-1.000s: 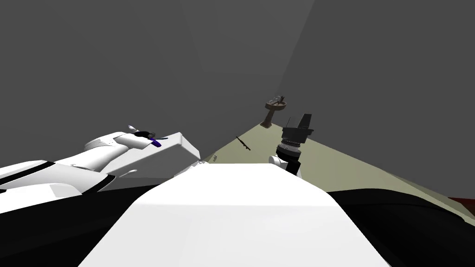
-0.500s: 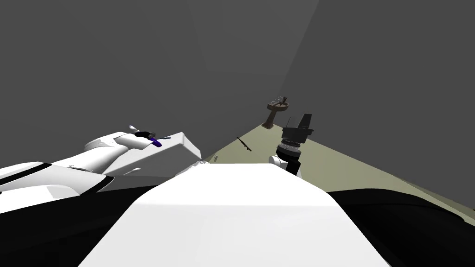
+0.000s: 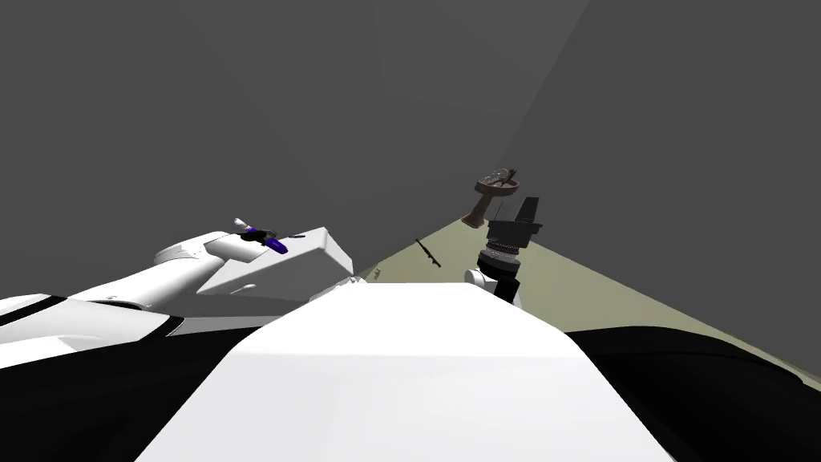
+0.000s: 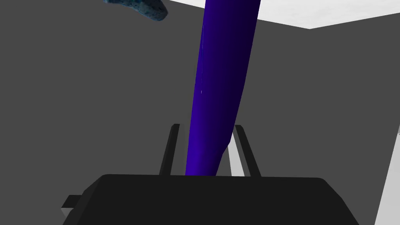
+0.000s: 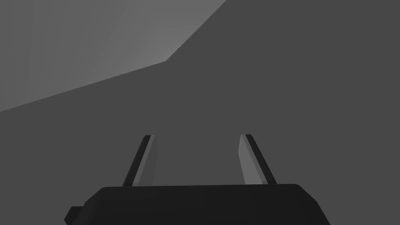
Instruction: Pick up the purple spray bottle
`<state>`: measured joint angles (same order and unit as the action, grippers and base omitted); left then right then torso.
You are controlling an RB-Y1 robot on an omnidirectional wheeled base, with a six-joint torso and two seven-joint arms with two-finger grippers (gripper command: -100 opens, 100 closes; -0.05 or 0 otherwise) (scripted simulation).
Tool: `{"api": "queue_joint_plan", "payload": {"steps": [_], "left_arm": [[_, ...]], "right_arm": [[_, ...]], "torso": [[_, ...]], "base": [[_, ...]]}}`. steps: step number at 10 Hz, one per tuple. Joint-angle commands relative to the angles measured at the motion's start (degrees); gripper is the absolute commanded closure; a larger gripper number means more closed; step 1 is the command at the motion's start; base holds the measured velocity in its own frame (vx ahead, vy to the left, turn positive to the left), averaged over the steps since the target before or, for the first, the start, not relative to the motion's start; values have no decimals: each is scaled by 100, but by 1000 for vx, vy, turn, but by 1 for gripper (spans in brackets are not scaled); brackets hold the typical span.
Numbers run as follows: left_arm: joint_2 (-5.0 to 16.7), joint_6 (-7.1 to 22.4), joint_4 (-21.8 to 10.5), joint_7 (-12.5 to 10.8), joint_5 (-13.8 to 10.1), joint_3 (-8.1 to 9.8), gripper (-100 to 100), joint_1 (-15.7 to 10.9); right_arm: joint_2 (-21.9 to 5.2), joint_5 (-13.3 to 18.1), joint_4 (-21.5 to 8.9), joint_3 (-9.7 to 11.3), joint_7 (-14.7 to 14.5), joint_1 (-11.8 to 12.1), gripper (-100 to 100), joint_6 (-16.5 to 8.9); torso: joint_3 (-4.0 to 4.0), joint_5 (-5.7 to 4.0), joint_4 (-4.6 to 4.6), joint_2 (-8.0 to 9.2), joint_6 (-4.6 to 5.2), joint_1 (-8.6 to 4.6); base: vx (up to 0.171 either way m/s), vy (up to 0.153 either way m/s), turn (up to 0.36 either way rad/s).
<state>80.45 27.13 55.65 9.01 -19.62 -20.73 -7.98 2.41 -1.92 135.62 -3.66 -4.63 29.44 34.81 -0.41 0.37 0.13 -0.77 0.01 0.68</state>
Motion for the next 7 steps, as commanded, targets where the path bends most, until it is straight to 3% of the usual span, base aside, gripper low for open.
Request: {"api": "queue_joint_plan", "payload": {"steps": [1,2,4,5,6,7], "left_arm": [[65,33,286,-98,130,286,100,286],[65,33,459,-98,130,335,100,453],[65,33,762,-98,130,335,100,547],[95,72,935,-271,396,620,100,816],[95,72,1136,-271,444,780,100,990],[95,72,1325,-271,444,812,100,1189]], "right_arm": [[0,0,0,0,0,0,0,0],[0,0,1,-1,0,1,0,0],[0,0,-1,1,0,-3,0,0],[0,0,-1,1,0,-4,0,-1],[0,0,0,0,0,0,0,0],[0,0,0,0,0,0,0,0]], "torso": [[0,0,0,0,0,0],[-8,3,4,-12,-15,14],[11,13,1,30,25,1],[16,20,1,40,35,-10],[-2,18,5,1,10,9],[-19,25,13,-23,12,13]], "base": [[225,74,478],[114,49,238],[-2,13,-12],[154,65,313],[228,55,416],[125,11,203]]}}
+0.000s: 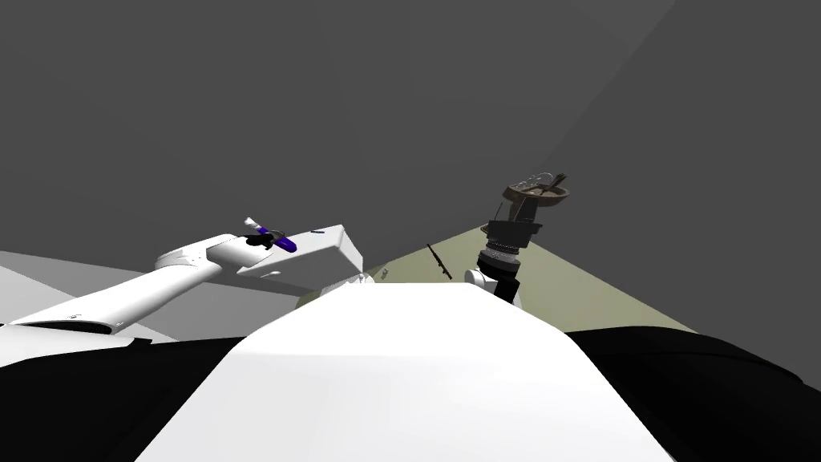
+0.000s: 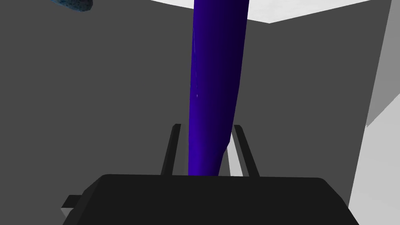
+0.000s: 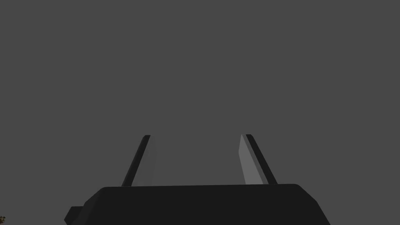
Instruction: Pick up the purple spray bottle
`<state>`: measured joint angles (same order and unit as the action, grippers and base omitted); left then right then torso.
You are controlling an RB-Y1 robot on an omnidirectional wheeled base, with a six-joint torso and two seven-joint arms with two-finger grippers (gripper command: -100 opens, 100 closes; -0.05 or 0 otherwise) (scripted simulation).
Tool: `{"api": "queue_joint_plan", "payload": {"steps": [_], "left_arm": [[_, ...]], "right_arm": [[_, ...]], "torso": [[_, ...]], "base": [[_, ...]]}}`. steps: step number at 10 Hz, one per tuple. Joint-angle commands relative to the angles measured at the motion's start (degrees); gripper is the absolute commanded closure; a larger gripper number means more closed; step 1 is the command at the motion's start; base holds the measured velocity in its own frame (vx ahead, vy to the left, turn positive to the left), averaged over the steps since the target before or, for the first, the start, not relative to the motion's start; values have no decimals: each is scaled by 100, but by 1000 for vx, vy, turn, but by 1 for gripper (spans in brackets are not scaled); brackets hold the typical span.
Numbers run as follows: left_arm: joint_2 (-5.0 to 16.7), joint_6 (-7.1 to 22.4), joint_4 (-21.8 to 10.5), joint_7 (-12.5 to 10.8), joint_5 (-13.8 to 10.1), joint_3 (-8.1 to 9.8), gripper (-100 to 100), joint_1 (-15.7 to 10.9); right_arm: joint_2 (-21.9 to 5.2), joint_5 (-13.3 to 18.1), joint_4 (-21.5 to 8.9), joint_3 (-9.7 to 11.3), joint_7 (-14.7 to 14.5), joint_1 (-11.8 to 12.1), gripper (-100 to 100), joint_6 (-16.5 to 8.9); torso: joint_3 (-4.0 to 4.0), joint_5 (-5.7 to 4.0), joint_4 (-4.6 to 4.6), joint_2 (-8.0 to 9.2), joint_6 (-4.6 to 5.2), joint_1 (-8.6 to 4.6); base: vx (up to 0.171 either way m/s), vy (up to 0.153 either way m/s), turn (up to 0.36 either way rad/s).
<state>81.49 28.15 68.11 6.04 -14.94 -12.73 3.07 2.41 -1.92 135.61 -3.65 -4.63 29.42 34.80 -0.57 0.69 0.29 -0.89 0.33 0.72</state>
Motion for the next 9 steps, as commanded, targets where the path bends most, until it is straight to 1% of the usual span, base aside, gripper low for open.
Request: {"api": "queue_joint_plan", "payload": {"steps": [1,2,3,4,5,6,7,8,9], "left_arm": [[-9,-30,286,27,-24,12,100,115],[-9,-30,367,27,-24,12,100,115],[22,10,603,-146,290,332,100,427],[22,10,768,-146,290,471,100,569],[22,10,919,-146,290,489,100,733],[22,10,1116,-146,290,489,100,788],[22,10,1218,-146,290,489,100,788],[52,49,1430,-318,593,795,100,1074],[52,49,1625,-318,604,935,100,1218]], "right_arm": [[0,0,0,0,0,0,0,0],[0,0,0,1,0,-1,0,0],[0,0,-1,1,0,-2,0,-1],[0,0,0,-1,0,2,0,0],[0,0,0,-1,0,2,0,0],[0,0,0,0,0,0,0,0],[0,0,-1,1,0,-2,0,0],[0,0,-1,1,0,-2,0,-1],[0,0,0,-1,0,1,0,0]], "torso": [[0,0,0,0,0,0],[9,3,-2,17,19,-9],[9,13,1,23,34,-14],[-11,7,4,-22,5,12],[-25,13,13,-39,4,15],[-20,19,15,-25,25,0],[-9,16,10,-4,44,-14],[-3,25,11,8,55,-16],[-24,19,14,-38,30,1]], "base": [[25,-4,18],[-14,4,-21],[175,72,296],[229,56,452],[123,-8,214],[21,-28,-24],[-26,-9,-38],[172,45,296],[228,27,406]]}}
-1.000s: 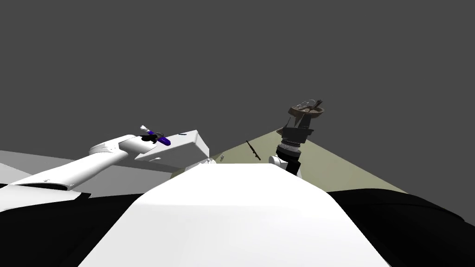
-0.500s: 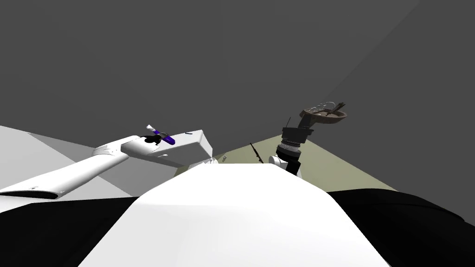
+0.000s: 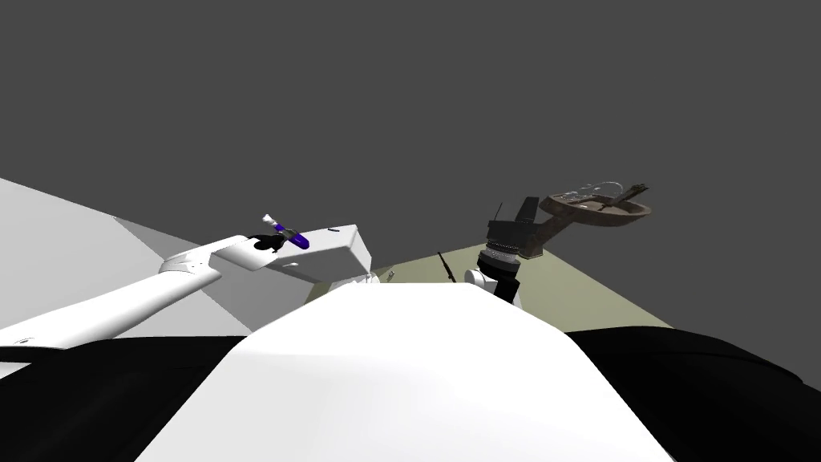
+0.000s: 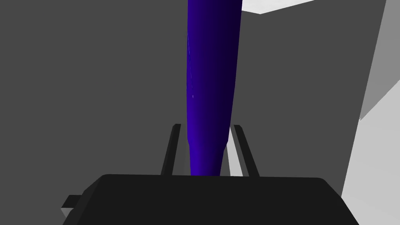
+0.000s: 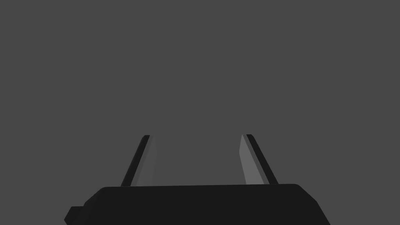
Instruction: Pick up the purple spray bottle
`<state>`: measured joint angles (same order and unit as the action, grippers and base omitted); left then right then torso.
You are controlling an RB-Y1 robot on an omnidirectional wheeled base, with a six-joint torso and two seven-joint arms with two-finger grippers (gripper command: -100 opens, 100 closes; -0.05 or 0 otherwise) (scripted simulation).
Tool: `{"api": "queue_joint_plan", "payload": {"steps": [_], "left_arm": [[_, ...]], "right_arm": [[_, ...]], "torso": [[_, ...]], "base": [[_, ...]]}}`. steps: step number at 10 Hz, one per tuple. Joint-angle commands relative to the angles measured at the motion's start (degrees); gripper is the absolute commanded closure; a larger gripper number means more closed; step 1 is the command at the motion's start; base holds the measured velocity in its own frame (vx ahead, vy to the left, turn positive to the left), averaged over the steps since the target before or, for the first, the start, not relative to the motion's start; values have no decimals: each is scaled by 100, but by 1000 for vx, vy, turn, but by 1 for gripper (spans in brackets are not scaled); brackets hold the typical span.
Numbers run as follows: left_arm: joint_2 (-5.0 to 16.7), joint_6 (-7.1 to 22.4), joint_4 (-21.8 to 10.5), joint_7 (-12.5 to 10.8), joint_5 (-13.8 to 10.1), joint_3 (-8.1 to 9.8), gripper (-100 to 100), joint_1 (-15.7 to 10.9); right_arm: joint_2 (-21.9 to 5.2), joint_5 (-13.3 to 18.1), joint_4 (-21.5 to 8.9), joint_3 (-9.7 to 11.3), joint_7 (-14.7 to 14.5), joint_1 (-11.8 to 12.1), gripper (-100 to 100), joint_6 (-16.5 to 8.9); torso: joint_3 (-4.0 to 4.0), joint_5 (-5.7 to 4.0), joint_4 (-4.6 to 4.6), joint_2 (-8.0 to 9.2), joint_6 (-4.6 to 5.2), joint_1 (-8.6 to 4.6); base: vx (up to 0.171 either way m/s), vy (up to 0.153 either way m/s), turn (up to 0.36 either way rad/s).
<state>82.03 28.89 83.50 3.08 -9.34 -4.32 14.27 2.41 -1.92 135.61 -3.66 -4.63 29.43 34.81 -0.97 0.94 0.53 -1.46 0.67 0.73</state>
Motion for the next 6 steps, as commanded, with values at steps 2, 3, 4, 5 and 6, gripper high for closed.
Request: {"api": "queue_joint_plan", "payload": {"steps": [2,3,4,5,6], "left_arm": [[-2,-24,446,-22,44,125,100,340],[-2,-24,529,-22,44,125,100,340],[29,16,752,-195,320,421,100,637],[29,16,910,-195,358,544,100,762],[29,16,1063,-195,358,602,100,902]], "right_arm": [[0,0,0,1,0,-2,0,0],[0,0,-1,1,0,-3,0,-1],[0,0,-1,1,0,-4,0,-1],[0,0,0,0,0,0,0,0],[0,0,0,0,0,0,0,0]], "torso": [[6,8,1,16,13,-3],[17,7,-4,35,29,-8],[27,3,-9,50,31,-12],[9,-7,-7,8,5,-11],[-5,-5,1,-10,7,-6]], "base": [[71,-10,121],[-8,-12,-46],[194,-4,310],[252,7,454],[120,-3,188]]}}
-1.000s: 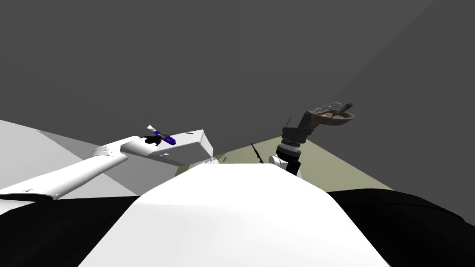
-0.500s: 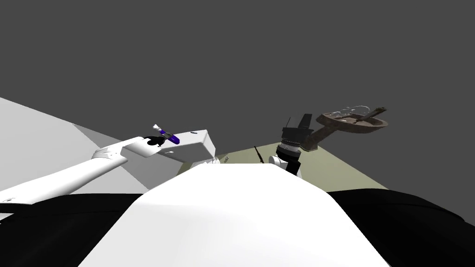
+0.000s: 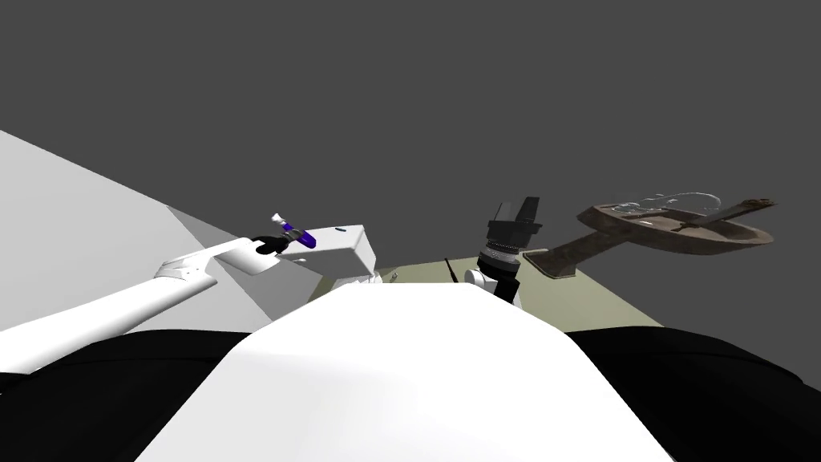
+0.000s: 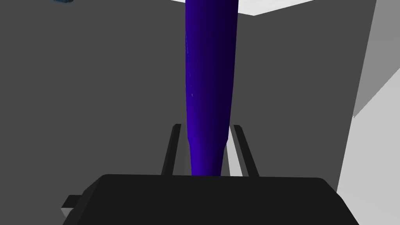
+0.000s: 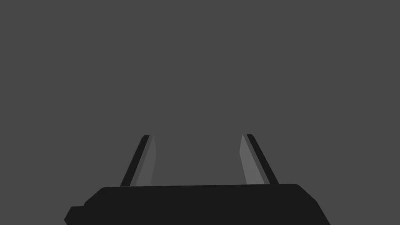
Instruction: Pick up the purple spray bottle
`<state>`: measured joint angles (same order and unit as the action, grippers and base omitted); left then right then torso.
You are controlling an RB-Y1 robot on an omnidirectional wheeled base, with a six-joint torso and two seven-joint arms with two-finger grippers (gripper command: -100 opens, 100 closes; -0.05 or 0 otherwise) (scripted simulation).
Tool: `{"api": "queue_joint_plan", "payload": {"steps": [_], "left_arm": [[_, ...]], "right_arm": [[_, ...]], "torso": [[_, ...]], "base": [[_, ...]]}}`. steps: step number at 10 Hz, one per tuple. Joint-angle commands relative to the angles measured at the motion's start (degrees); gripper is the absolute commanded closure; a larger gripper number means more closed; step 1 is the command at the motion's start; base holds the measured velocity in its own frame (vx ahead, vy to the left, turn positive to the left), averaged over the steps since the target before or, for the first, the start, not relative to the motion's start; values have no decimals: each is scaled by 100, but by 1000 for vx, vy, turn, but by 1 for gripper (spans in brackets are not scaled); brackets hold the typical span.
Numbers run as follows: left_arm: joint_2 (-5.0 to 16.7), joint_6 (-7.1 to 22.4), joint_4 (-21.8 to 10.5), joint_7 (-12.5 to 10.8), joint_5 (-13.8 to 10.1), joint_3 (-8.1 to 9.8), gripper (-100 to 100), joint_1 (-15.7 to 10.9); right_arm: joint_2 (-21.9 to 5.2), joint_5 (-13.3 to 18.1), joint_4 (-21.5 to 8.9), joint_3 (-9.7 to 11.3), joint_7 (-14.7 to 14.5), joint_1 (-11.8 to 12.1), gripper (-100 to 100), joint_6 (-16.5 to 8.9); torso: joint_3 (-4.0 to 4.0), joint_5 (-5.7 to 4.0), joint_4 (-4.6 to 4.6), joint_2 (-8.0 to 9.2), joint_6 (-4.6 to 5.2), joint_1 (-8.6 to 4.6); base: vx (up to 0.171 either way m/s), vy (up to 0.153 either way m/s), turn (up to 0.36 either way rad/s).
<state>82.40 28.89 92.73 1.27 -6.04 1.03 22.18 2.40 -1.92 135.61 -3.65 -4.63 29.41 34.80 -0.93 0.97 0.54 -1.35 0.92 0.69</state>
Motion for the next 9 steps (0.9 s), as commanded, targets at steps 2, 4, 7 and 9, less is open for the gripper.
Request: {"api": "queue_joint_plan", "payload": {"steps": [2,4,7,9], "left_arm": [[-8,16,457,-14,28,67,100,221],[22,55,868,-187,342,544,100,748],[53,95,1453,-360,655,876,100,1224],[53,95,1764,-360,656,1021,100,1491]], "right_arm": [[0,0,0,0,0,-2,0,0],[0,0,0,-1,0,2,0,0],[0,0,-1,0,0,-2,0,-1],[0,0,0,-1,0,1,0,0]], "torso": [[16,0,-6,29,10,-2],[12,-10,-11,9,-18,-3],[14,-2,-6,25,20,-8],[-3,-13,-3,-11,-1,-14]], "base": [[-10,-2,-25],[204,-5,412],[105,-21,156],[156,-31,295]]}}
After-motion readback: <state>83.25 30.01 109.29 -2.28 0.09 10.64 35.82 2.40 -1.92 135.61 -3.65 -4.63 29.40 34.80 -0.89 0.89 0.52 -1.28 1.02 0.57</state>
